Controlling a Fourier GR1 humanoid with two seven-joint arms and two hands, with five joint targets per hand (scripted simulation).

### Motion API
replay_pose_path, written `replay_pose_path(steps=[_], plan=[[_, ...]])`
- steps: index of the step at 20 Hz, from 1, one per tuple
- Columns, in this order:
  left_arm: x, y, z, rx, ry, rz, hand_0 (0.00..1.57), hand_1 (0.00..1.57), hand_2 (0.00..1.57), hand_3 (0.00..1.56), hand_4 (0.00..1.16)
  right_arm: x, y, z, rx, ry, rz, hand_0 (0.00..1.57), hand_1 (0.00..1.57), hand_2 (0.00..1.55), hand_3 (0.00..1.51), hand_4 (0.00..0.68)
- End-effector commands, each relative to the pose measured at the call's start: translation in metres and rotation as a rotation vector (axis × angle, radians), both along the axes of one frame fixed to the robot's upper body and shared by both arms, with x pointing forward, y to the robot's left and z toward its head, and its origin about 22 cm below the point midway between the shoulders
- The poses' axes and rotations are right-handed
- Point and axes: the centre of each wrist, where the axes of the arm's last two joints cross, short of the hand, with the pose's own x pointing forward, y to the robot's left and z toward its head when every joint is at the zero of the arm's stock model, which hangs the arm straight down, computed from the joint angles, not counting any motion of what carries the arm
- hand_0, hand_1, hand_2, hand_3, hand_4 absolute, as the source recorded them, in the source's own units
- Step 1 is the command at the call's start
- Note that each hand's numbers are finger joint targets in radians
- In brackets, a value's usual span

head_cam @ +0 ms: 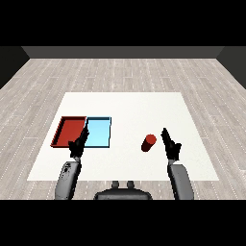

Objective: Pick the red can and put it in the red box

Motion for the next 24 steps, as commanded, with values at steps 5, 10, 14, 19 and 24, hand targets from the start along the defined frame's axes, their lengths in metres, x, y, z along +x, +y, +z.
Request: replay_pose_path(steps=[5,10,14,19,24], plan=[[-0.008,0.012,0.004,0.023,-0.025,0.082,0.0,0.0,0.0,0.0,0.0,-0.027,-0.052,0.002,-0.009,-0.023,0.008,0.0,0.0,0.0,0.0,0.0],[-0.01,0.012,0.022,-0.077,-0.4,0.077,0.0,0.0,0.0,0.0,0.0,-0.027,-0.053,0.012,0.146,-0.29,0.095,0.0,0.0,0.0,0.0,0.0],[-0.004,0.013,0.017,-0.078,-0.416,0.091,0.0,0.0,0.0,0.0,0.0,-0.038,-0.089,0.008,0.163,-0.317,0.104,0.0,0.0,0.0,0.0,0.0],[-0.017,0.004,0.01,-0.085,-0.425,0.078,0.0,0.0,0.0,0.0,0.0,-0.045,-0.071,-0.01,0.144,-0.293,0.103,0.0,0.0,0.0,0.0,0.0],[-0.012,0.017,-0.002,-0.07,-0.429,0.082,0.0,0.0,0.0,0.0,0.0,-0.021,-0.064,-0.004,0.148,-0.314,0.118,0.0,0.0,0.0,0.0,0.0]])
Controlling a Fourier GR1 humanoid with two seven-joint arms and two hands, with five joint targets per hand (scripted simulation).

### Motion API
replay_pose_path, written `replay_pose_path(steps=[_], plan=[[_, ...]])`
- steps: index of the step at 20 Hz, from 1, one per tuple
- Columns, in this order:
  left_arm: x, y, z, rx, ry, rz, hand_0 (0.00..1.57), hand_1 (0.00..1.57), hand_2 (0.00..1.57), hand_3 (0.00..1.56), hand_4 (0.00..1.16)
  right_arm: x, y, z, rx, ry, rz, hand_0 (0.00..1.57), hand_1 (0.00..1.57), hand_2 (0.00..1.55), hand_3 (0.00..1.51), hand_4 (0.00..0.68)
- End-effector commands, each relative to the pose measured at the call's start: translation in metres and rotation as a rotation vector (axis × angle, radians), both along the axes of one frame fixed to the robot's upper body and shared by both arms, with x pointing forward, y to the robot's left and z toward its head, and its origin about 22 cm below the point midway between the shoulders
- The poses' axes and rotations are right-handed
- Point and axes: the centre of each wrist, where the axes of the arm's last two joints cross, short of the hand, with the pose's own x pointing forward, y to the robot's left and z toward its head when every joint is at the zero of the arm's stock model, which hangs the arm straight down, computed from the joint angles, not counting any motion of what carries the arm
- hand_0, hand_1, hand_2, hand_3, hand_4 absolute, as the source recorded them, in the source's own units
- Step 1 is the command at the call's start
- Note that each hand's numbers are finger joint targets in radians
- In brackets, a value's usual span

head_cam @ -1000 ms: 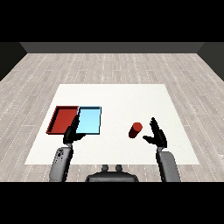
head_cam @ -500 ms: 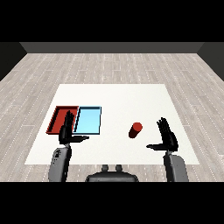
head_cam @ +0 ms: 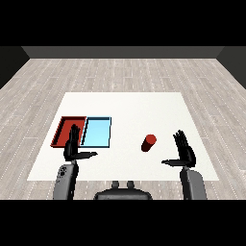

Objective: Pick the red can and put it in the red box

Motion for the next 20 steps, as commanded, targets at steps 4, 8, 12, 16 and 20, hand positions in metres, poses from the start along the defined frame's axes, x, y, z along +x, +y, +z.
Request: replay_pose_path(steps=[4,8,12,16,20], plan=[[0.013,-0.005,0.008,-0.011,-0.017,0.002,0.0,0.0,0.0,0.0,0.0,0.021,-0.002,0.01,0.017,0.009,-0.006,0.0,0.0,0.0,0.0,0.0],[-0.004,-0.016,-0.001,0.016,-0.006,0.005,0.0,0.0,0.0,0.0,0.0,0.011,0.014,0.001,0.033,0.01,-0.003,0.0,0.0,0.0,0.0,0.0],[-0.007,-0.008,0.024,-0.01,-0.003,0.002,0.0,0.0,0.0,0.0,0.0,0.021,0.003,-0.013,0.028,0.032,0.003,0.0,0.0,0.0,0.0,0.0],[-0.012,0.003,0.0,-0.008,-0.005,0.001,0.0,0.0,0.0,0.0,0.0,0.024,0.021,-0.015,0.078,0.039,0.01,0.0,0.0,0.0,0.0,0.0],[0.003,0.015,0.029,-0.024,0.011,-0.015,0.0,0.0,0.0,0.0,0.0,0.039,0.041,-0.016,0.118,0.063,0.014,0.0,0.0,0.0,0.0,0.0]])
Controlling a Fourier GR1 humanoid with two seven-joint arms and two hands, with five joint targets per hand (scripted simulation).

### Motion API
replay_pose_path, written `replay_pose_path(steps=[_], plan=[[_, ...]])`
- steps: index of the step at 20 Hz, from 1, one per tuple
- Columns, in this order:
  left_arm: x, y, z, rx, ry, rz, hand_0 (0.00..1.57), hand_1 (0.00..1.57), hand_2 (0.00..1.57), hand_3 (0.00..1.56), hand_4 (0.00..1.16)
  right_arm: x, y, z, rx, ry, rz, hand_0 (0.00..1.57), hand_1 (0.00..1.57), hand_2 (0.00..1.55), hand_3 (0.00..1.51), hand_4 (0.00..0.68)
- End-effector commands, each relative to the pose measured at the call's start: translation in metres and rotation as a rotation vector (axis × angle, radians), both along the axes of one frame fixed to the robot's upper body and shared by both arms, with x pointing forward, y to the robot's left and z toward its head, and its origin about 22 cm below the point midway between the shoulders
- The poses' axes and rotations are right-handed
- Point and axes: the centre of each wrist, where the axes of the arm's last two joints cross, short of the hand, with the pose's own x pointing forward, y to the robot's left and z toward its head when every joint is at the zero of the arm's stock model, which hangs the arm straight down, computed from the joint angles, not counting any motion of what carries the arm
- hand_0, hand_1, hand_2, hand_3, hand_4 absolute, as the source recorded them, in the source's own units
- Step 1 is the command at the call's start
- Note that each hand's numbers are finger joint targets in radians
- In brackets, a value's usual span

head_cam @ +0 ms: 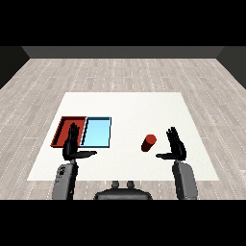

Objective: Pick the red can and put it in the red box

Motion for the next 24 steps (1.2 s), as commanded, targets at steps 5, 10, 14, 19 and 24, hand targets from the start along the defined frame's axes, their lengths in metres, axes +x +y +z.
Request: replay_pose_path(steps=[5,10,14,19,24], plan=[[0.005,0.011,-0.002,-0.009,-0.004,-0.004,0.0,0.0,0.0,0.0,0.0,0.025,-0.005,-0.012,0.053,0.035,0.027,0.0,0.0,0.0,0.0,0.0],[0.009,-0.004,-0.014,-0.032,0.005,-0.018,0.0,0.0,0.0,0.0,0.0,0.027,0.014,-0.023,0.065,0.048,0.014,0.0,0.0,0.0,0.0,0.0],[0.006,0.013,0.002,-0.027,-0.008,-0.017,0.0,0.0,0.0,0.0,0.0,0.017,0.042,-0.028,0.101,0.043,0.037,0.0,0.0,0.0,0.0,0.0],[0.005,0.009,-0.015,-0.019,-0.021,0.002,0.0,0.0,0.0,0.0,0.0,0.034,0.035,-0.035,0.133,0.069,0.03,0.0,0.0,0.0,0.0,0.0],[-0.005,0.011,-0.02,-0.033,-0.009,-0.026,0.0,0.0,0.0,0.0,0.0,0.036,0.05,-0.034,0.115,0.08,0.031,0.0,0.0,0.0,0.0,0.0]])
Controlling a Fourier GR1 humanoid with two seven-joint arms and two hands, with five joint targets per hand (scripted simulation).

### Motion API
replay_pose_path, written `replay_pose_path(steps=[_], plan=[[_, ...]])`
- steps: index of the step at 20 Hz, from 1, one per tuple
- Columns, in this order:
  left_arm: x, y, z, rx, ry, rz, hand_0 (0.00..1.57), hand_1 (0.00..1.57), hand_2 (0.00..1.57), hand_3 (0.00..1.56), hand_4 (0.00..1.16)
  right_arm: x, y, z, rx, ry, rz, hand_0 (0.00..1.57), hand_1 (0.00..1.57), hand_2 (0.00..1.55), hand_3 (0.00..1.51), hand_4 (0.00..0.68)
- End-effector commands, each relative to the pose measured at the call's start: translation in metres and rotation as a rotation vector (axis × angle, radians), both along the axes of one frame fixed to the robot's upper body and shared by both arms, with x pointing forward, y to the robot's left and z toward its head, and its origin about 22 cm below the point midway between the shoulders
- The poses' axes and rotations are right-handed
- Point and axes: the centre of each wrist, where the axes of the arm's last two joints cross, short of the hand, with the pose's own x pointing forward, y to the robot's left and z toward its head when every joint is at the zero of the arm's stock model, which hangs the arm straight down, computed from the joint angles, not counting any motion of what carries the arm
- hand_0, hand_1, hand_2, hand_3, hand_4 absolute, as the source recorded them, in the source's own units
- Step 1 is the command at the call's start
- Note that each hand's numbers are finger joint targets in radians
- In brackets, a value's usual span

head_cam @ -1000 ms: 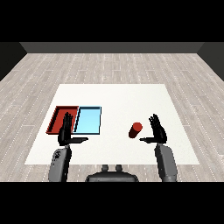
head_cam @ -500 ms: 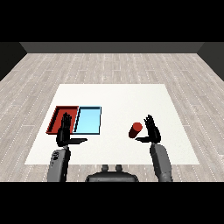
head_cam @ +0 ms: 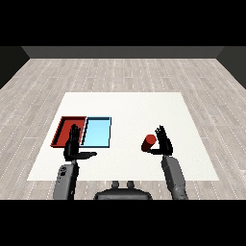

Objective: Pick the red can and put it in the red box

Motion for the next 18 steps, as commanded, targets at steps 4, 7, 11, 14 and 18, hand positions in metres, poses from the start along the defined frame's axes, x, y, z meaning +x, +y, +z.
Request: replay_pose_path(steps=[4,7,11,14,18], plan=[[0.013,-0.004,0.019,0.004,-0.006,0.007,0.0,0.0,0.0,0.0,0.0,-0.006,0.01,-0.012,0.01,0.021,-0.019,0.0,0.0,0.0,0.0,0.0],[-0.001,0.001,0.01,-0.012,0.005,0.008,0.0,0.0,0.0,0.0,0.0,0.008,0.01,-0.017,0.02,-0.002,-0.001,0.0,0.0,0.0,0.0,0.0],[0.012,-0.001,0.016,-0.013,-0.005,0.013,0.0,0.0,0.0,0.0,0.0,0.022,-0.01,0.003,0.013,0.009,0.001,0.0,0.0,0.0,0.0,0.0],[-0.002,-0.008,0.018,-0.004,0.012,0.012,0.0,0.0,0.0,0.0,0.0,0.0,0.029,-0.02,0.023,0.011,0.02,0.0,0.0,0.0,0.0,0.0],[-0.006,0.0,0.024,0.0,-0.002,0.014,0.0,0.0,0.0,0.0,0.0,0.015,0.01,-0.005,-0.018,0.016,-0.002,0.0,0.0,0.0,0.0,0.0]])
